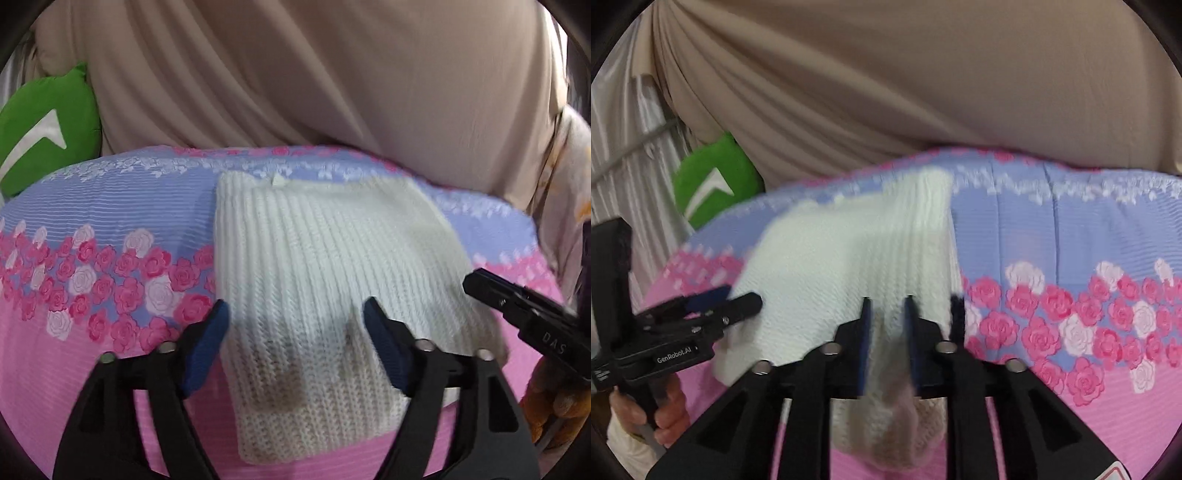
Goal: Fold small clothes
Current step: 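Release the bundle and lift both tools away, then open both tools and pull them back from the folded sweater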
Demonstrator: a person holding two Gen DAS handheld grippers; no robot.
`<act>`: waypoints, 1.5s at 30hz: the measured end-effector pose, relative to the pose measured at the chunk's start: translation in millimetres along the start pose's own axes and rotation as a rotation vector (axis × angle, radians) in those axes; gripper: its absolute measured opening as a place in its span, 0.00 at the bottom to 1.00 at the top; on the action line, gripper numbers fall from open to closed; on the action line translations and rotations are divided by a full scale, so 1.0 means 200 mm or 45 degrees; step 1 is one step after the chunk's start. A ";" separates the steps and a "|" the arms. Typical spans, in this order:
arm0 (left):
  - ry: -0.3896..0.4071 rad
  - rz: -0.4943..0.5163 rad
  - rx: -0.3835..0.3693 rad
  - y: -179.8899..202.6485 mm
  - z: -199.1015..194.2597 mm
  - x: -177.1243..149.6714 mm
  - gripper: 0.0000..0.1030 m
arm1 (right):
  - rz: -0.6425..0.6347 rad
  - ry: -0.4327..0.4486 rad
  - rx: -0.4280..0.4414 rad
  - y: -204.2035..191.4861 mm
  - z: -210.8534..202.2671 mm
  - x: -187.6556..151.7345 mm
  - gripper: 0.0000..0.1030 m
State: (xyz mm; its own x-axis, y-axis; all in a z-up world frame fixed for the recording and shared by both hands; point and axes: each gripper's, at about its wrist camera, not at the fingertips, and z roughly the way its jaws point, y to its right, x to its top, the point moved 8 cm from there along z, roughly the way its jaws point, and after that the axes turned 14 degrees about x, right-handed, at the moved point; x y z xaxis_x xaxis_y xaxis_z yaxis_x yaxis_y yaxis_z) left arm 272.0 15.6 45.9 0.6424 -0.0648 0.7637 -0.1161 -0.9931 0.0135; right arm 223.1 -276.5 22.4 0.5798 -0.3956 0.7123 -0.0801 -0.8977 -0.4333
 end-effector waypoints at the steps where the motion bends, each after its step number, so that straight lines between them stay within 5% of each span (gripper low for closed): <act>1: 0.018 -0.040 -0.002 -0.04 -0.01 0.04 0.91 | 0.018 0.026 -0.011 0.03 0.00 0.03 0.65; 3: 0.017 -0.111 -0.010 -0.11 0.03 0.08 0.94 | 0.082 -0.003 -0.024 0.13 0.06 0.05 0.67; 7: -0.221 -0.169 -0.192 -0.09 0.28 0.04 0.94 | 0.332 -0.241 0.163 0.26 0.37 -0.07 0.67; 9: -0.281 -0.208 -0.305 -0.05 0.36 0.01 0.79 | 0.312 -0.243 0.209 0.22 0.43 -0.06 0.55; 11: -0.233 -0.196 -0.307 -0.02 0.33 0.05 0.62 | 0.185 -0.209 0.167 0.15 0.38 -0.01 0.39; 13: -0.153 -0.144 -0.278 0.01 0.26 0.12 0.53 | 0.095 -0.110 0.188 0.05 0.28 0.08 0.36; 16: -0.019 -0.102 -0.293 0.07 0.13 0.23 0.52 | 0.025 0.023 0.165 0.00 0.14 0.18 0.35; 18: 0.027 -0.051 -0.258 0.11 0.12 0.25 0.54 | 0.048 0.015 0.125 0.10 0.16 0.16 0.38; 21: -0.053 0.055 -0.062 0.16 0.33 0.18 0.60 | 0.138 -0.154 -0.042 0.37 0.34 -0.01 0.41; 22: -0.069 0.057 -0.021 0.16 0.38 0.15 0.61 | 0.172 -0.103 0.012 0.39 0.32 -0.02 0.43; 25: -0.038 -0.002 -0.022 0.12 0.29 0.14 0.62 | 0.158 0.007 -0.006 0.33 0.13 0.02 0.38; 28: 0.059 0.029 0.115 0.10 0.10 0.17 0.60 | -0.037 0.062 -0.067 0.16 -0.05 0.03 0.30; 32: 0.072 0.062 0.197 0.13 -0.02 0.13 0.63 | -0.141 -0.064 -0.159 0.13 0.01 -0.12 0.08; 36: 0.000 0.118 0.327 0.17 0.07 0.02 0.63 | -0.120 -0.109 -0.241 0.23 0.09 -0.20 0.07; 41: -0.050 0.103 0.345 0.19 0.10 -0.06 0.63 | -0.106 -0.032 -0.187 0.11 -0.04 -0.15 0.07; 45: -0.033 0.126 0.381 0.20 0.09 -0.06 0.63 | -0.071 -0.137 -0.239 0.21 0.08 -0.26 0.07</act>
State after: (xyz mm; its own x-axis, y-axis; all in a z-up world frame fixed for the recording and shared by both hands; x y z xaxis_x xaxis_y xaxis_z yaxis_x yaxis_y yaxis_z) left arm 273.4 -25.2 24.5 0.6584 -0.1611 0.7352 0.0466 -0.9662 -0.2535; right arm 202.3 -290.8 -40.9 0.6700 -0.3300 0.6650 -0.1891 -0.9421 -0.2770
